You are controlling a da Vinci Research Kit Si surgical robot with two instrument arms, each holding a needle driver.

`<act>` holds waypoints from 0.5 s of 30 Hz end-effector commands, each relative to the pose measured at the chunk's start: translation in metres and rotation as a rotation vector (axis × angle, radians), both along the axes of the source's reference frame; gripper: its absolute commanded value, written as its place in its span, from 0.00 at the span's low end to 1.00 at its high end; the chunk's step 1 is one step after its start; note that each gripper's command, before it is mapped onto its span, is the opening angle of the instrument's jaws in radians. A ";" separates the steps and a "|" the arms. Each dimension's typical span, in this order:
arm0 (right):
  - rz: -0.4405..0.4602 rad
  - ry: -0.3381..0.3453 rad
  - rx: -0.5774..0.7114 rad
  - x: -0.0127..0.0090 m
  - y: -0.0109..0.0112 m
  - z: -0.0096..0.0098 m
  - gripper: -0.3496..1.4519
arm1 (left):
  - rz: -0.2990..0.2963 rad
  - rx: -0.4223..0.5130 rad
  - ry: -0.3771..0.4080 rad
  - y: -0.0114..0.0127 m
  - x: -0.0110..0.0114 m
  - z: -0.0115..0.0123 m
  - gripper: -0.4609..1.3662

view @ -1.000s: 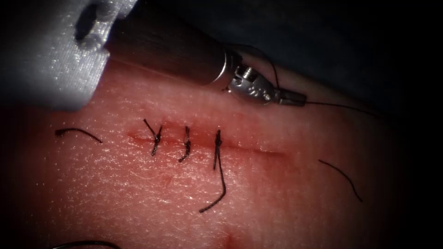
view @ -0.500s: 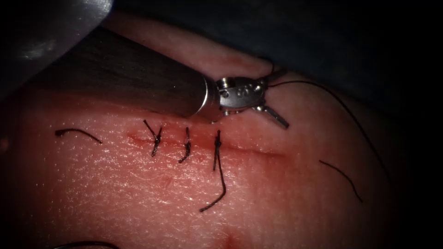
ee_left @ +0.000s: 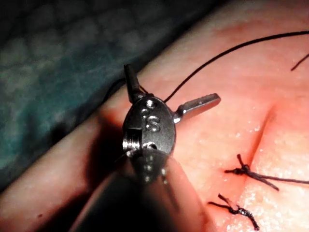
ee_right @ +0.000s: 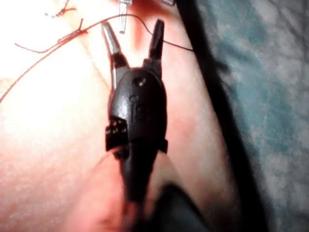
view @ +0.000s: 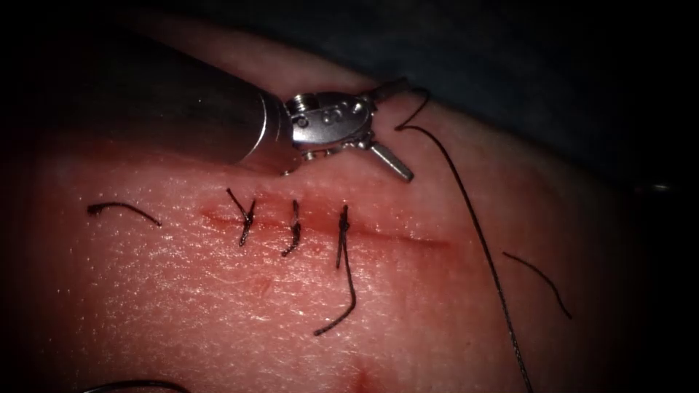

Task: Wound Closure
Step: Grasp the remaining suture tail with the left tool.

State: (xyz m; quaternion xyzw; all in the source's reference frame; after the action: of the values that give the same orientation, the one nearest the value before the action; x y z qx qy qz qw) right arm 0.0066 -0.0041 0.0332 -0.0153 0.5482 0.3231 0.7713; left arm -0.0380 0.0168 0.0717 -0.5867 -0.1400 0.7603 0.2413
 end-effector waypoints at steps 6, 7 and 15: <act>-0.020 0.012 0.006 0.0010 0.0001 -0.0004 0.92 | -0.002 -0.033 -0.023 0.0010 0.0024 -0.0040 0.93; -0.021 0.013 0.007 0.0013 0.0001 -0.0006 0.92 | 0.000 -0.039 -0.029 0.0008 0.0030 -0.0048 0.93; -0.066 0.044 0.024 0.0046 0.0000 -0.0017 0.88 | 0.014 -0.049 -0.028 -0.0024 0.0064 -0.0085 0.91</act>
State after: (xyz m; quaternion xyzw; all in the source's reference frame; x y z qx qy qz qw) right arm 0.0119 -0.0041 0.0312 0.0203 0.5620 0.3035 0.7692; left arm -0.0313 0.0139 0.0630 -0.6017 -0.1301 0.7570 0.2188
